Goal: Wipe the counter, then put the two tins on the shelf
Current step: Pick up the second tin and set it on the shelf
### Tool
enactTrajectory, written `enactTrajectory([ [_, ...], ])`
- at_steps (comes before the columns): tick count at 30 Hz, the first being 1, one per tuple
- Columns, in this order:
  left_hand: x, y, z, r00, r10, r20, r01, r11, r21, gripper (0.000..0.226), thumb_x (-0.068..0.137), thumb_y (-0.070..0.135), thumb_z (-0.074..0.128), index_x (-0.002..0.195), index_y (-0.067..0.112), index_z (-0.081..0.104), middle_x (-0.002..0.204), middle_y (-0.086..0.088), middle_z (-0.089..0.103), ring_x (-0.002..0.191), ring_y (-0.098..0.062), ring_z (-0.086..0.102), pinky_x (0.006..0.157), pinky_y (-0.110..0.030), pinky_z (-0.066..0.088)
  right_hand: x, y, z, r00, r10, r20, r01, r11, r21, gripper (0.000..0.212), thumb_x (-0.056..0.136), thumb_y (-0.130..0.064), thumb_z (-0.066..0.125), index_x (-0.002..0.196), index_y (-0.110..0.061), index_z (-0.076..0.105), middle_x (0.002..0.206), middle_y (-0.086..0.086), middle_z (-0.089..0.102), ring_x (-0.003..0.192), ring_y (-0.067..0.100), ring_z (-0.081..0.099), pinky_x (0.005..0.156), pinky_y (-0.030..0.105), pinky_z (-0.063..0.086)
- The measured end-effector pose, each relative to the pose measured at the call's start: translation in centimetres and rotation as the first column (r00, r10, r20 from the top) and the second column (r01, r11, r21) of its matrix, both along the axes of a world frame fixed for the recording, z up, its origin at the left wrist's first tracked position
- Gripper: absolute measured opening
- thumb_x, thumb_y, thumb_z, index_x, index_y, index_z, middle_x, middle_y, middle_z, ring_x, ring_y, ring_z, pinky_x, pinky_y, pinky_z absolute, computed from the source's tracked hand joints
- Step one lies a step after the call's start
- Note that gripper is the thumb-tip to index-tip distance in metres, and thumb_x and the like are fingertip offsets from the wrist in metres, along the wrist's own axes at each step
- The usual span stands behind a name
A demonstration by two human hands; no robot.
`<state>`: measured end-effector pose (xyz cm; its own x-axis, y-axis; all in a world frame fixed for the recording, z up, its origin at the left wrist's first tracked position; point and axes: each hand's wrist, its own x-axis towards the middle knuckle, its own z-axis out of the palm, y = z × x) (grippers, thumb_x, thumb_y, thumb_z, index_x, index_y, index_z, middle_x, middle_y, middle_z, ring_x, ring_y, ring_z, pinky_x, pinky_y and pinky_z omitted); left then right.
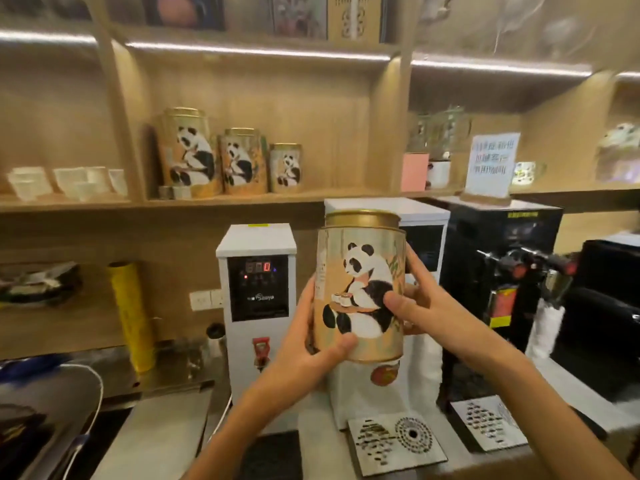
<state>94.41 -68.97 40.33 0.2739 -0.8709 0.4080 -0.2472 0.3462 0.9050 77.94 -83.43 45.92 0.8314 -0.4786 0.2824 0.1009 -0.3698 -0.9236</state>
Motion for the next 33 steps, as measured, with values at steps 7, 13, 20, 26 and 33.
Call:
enactTrajectory([
  [7,3.4,-7.7,7.3,0.986,0.055,0.155,-0.046,0.997,-0.060,0.102,0.077,0.039,0.077,0.147,0.048,0.003,0.136,0.024,0.051,0.121,0.003,0.054,0.097,-0.015,0.047,3.4,-9.1,6.1,0.994,0.076,0.077,-0.070,0.994,-0.079,0.092,0.079,-0.046,0.069,0.139,-0.067,0.003,0.130,-0.011,0.065,0.117,0.015,0.063,0.099,0.048,0.049],
  [13,9.4,-14.0,13.7,0.926,0.171,0.336,-0.150,0.985,-0.088,0.100,0.073,0.051,0.076,0.140,0.056,0.002,0.121,0.040,0.049,0.112,0.018,0.051,0.087,-0.003,0.044,9.2,-16.3,12.1,0.988,0.141,0.057,-0.128,0.974,-0.185,0.098,0.077,-0.049,0.072,0.140,-0.065,-0.001,0.143,-0.010,0.049,0.128,0.019,0.051,0.100,0.053,0.048],
  [20,19.4,-26.6,20.4,0.841,0.318,0.438,-0.308,0.947,-0.095,0.092,0.085,0.038,0.068,0.149,0.039,0.001,0.118,0.028,0.042,0.098,0.010,0.048,0.077,-0.004,0.040,20.7,-27.8,19.5,0.995,0.097,-0.017,-0.099,0.965,-0.243,0.114,0.065,-0.042,0.078,0.147,-0.049,-0.002,0.129,-0.002,0.058,0.115,0.025,0.060,0.090,0.050,0.055],
  [26,28.2,-37.5,21.2,0.861,0.297,0.412,-0.351,0.934,0.060,0.092,0.087,0.031,0.070,0.151,0.034,0.004,0.111,0.020,0.051,0.101,0.002,0.052,0.092,-0.026,0.042,31.6,-39.3,19.9,0.993,0.030,-0.114,-0.054,0.975,-0.214,0.114,0.064,-0.035,0.086,0.149,-0.040,0.011,0.146,0.005,0.045,0.123,0.029,0.053,0.096,0.056,0.050],
  [33,34.0,-45.7,17.7,0.837,0.367,0.406,-0.465,0.867,0.177,0.083,0.083,0.029,0.074,0.147,0.034,0.021,0.147,-0.002,0.044,0.134,-0.021,0.040,0.116,-0.048,0.028,38.9,-47.9,15.5,0.974,0.040,-0.224,-0.059,0.995,-0.081,0.112,0.063,-0.035,0.088,0.147,-0.043,0.014,0.138,-0.001,0.050,0.115,0.023,0.051,0.102,0.049,0.047],
])
